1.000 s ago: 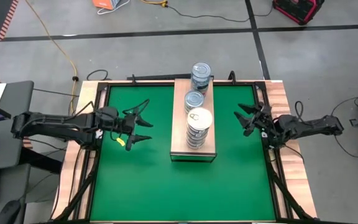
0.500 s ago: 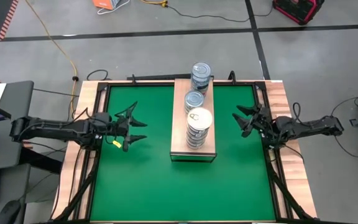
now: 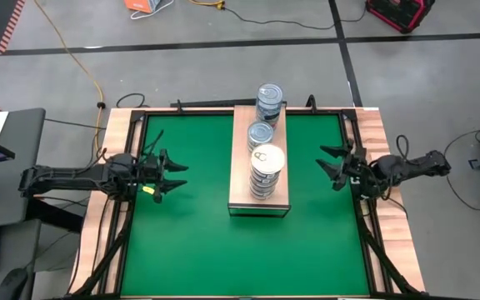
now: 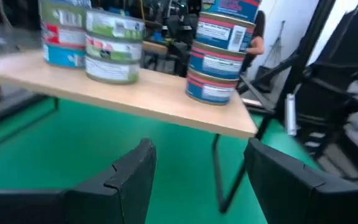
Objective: Stack canned seafood by type on shelf
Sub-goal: Return to Home Position
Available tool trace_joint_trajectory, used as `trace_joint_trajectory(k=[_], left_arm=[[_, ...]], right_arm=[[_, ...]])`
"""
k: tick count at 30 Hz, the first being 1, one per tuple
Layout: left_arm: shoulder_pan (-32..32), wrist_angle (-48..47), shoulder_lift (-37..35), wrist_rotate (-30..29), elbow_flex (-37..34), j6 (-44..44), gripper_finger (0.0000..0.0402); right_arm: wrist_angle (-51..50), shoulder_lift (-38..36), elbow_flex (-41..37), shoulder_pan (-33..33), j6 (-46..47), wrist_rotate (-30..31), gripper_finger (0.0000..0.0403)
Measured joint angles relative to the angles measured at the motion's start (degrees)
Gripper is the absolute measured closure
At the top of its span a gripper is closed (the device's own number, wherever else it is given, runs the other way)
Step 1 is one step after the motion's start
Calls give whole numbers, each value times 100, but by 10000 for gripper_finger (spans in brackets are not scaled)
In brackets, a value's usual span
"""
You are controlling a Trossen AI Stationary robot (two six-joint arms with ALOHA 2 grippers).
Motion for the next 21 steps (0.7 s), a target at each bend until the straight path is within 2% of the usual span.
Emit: trace_joint_trajectory(k=[3, 5, 9, 15, 21], left_arm=[[0, -154, -15, 308, 0, -85, 169], [-11, -132, -15, 318, 0, -84, 169], [-11, -109, -21, -155, 0, 5, 169], [-11, -105, -13, -514, 0, -69, 169], [-11, -161, -12, -562, 0, 95, 169]], right_arm=[[-266, -351, -184, 136, 262, 1, 109], [246, -417, -460, 228, 249, -73, 109], [1239, -374, -910, 359, -208, -240, 109], [1181, -407, -908, 426, -47, -263, 109], [942, -411, -908, 422, -61, -246, 109]])
